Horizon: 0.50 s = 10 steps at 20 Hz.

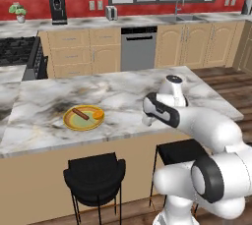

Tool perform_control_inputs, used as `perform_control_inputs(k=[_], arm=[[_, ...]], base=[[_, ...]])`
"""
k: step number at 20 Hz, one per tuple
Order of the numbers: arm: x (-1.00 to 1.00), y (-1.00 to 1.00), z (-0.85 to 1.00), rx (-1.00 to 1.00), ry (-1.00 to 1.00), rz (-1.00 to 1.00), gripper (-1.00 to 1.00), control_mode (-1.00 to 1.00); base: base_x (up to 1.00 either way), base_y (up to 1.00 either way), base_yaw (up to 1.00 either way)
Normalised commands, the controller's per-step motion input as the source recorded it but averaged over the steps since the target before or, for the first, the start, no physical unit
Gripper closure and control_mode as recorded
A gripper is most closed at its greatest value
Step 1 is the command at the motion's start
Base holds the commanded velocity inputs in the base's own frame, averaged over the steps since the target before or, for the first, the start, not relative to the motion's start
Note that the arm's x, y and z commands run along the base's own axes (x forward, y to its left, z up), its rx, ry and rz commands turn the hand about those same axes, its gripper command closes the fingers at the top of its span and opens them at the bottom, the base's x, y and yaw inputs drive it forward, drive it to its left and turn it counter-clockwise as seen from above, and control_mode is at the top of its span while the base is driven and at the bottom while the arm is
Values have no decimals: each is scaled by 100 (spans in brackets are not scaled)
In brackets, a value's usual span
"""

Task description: Pick up the mango and orange from the fridge and place one fruit on each plate on the dining counter.

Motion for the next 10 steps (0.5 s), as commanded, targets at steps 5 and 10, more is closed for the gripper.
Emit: perform_control_inputs(k=[5, 10], arm=[[-47, -20, -11, 0, 7, -40, -100, -100], [-7, -12, -4, 3, 5, -24, -100, -100]], base=[[0, 0, 0], [0, 0, 0]])
